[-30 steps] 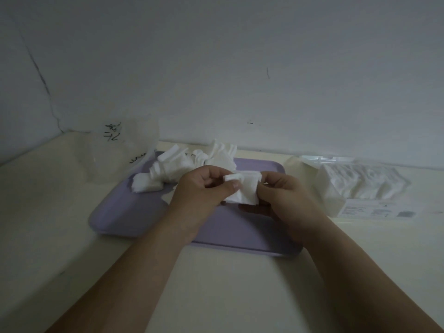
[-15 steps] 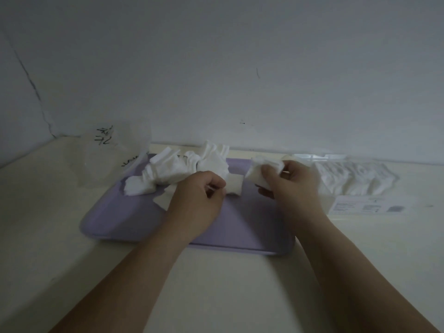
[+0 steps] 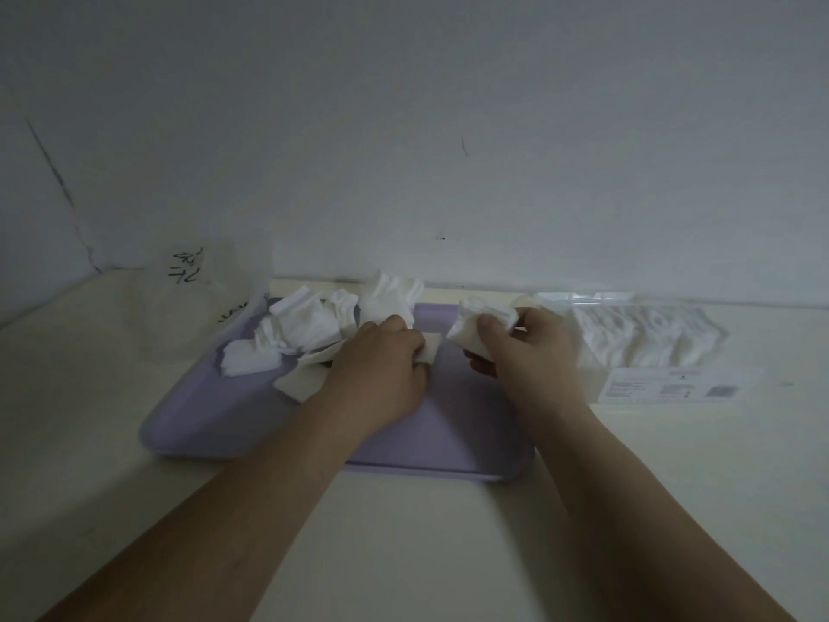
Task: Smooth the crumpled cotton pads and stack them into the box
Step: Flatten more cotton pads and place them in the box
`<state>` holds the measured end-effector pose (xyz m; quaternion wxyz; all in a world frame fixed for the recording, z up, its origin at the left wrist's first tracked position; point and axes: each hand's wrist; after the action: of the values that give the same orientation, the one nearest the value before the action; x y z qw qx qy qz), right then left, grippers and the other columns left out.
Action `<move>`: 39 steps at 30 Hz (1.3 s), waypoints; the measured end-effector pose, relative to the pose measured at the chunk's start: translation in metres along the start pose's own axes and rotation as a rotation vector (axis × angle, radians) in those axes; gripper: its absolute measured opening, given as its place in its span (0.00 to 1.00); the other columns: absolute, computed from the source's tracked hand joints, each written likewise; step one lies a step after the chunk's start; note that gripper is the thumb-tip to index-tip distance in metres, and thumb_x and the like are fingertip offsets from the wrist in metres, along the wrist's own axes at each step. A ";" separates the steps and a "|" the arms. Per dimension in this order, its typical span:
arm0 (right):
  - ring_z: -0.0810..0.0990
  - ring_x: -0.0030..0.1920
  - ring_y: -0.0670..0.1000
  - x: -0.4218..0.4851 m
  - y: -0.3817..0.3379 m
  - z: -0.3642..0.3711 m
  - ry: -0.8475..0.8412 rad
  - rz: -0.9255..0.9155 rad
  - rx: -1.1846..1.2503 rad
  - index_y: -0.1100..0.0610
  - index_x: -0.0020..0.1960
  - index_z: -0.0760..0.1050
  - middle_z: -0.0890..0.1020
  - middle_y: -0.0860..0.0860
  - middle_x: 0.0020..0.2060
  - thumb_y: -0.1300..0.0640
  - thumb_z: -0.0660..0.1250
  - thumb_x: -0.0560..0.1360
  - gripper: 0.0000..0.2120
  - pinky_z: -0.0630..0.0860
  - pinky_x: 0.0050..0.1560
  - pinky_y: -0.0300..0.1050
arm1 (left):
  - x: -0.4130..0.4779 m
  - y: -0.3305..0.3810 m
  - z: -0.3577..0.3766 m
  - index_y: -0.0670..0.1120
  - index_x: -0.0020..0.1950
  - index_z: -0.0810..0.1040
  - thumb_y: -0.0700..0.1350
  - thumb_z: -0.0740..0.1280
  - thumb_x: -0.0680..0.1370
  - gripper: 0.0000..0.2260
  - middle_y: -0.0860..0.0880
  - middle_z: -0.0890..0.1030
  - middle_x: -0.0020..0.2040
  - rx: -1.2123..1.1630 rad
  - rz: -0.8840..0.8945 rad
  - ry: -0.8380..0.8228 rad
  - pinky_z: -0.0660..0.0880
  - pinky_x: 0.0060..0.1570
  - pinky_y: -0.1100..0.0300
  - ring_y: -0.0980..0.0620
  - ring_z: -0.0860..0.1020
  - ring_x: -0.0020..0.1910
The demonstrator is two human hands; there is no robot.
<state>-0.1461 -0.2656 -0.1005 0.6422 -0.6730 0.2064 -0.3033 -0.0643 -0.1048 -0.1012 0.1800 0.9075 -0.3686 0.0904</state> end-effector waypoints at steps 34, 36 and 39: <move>0.83 0.45 0.58 -0.008 0.007 0.008 -0.281 -0.028 0.070 0.60 0.53 0.84 0.87 0.64 0.47 0.53 0.78 0.71 0.14 0.82 0.51 0.60 | -0.033 -0.012 -0.022 0.46 0.62 0.84 0.39 0.67 0.82 0.10 0.46 0.86 0.58 -1.340 -0.307 -0.058 0.79 0.58 0.51 0.47 0.83 0.61; 0.85 0.48 0.60 -0.008 0.006 0.006 -0.353 -0.028 0.083 0.62 0.54 0.85 0.86 0.66 0.49 0.59 0.77 0.74 0.11 0.83 0.54 0.59 | -0.033 -0.013 -0.022 0.46 0.62 0.83 0.38 0.68 0.81 0.10 0.47 0.87 0.57 -1.314 -0.284 -0.046 0.80 0.54 0.55 0.50 0.84 0.57; 0.86 0.47 0.60 -0.010 0.003 0.005 -0.392 -0.016 0.072 0.63 0.53 0.86 0.87 0.66 0.48 0.65 0.75 0.76 0.06 0.83 0.53 0.55 | -0.033 -0.014 -0.020 0.45 0.59 0.83 0.36 0.70 0.80 0.09 0.48 0.88 0.53 -1.285 -0.283 -0.002 0.81 0.48 0.61 0.54 0.85 0.51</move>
<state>-0.1495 -0.2552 -0.1046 0.6913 -0.6975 0.0612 -0.1785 -0.0788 -0.0663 -0.0962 0.6959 0.6592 -0.2267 -0.1729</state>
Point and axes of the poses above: each hand's wrist, its own x-axis towards the middle knuckle, its own z-axis out of the palm, y = z × x
